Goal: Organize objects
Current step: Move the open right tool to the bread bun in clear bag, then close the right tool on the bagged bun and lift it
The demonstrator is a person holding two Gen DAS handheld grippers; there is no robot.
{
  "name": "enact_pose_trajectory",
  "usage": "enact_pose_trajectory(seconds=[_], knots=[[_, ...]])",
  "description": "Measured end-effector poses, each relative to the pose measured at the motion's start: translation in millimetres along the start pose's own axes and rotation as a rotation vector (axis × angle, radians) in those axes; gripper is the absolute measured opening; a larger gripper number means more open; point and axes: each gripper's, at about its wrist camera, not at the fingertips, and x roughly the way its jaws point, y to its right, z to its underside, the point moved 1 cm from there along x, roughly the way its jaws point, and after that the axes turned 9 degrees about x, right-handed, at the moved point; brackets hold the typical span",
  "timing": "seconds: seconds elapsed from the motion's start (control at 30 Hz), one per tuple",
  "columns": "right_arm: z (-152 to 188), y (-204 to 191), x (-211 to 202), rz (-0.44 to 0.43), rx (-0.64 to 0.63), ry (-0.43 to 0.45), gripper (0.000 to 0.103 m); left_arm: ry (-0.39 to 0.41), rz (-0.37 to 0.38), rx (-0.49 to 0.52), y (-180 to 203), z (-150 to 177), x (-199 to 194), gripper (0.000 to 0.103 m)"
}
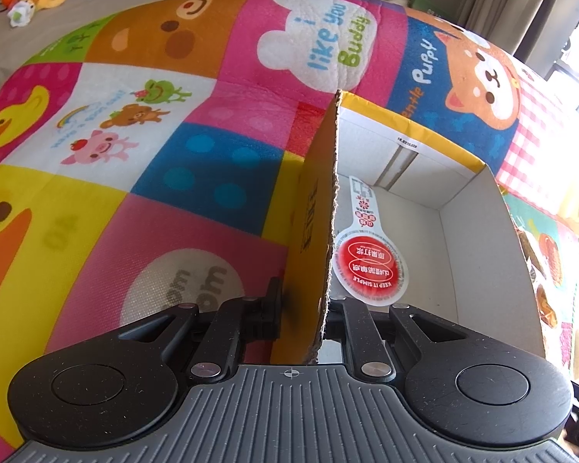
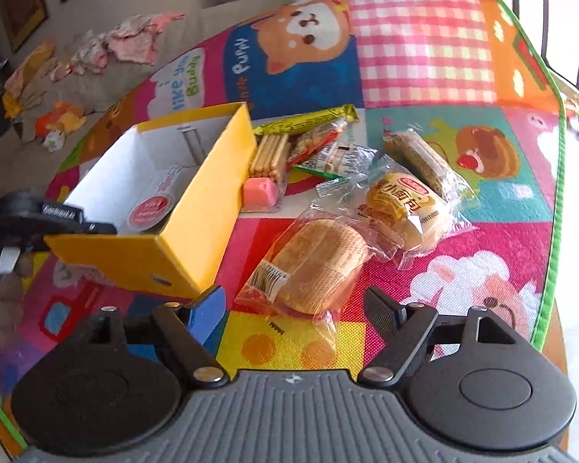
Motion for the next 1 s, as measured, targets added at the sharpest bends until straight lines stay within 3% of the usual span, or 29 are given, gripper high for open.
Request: enact_pose_trajectory(seconds=[0.13, 0.23, 0.27, 0.53, 0.77, 1.0], knots=[[-7, 0, 28, 0.032, 0.071, 0.024, 0.079, -0.003, 0.002, 0.004, -1, 0, -1, 0.014], [-7, -2, 41, 0.025, 0.074, -0.010, 0.072, -0.001, 0.003, 0.000, -1, 1, -1, 0.014], [-5, -3, 39, 0.020, 0.060, -0.007, 0.067, -0.001, 0.002, 0.000, -1, 1, -1, 0.014], [36, -6, -3, -0.067, -0.139, -0.096, 0.066, 0.002, -0.002, -0.008, 0, 1, -1, 0.014], [54, -13, -28, 0.051, -0.262, -0.005, 0.082, 0.003, -0.011, -0.008, 1, 2, -1, 0.014], [39, -16, -17, 0.037, -0.171, 0.029, 0.085, -0.001, -0.012, -0.002, 2, 1, -2, 0.014]])
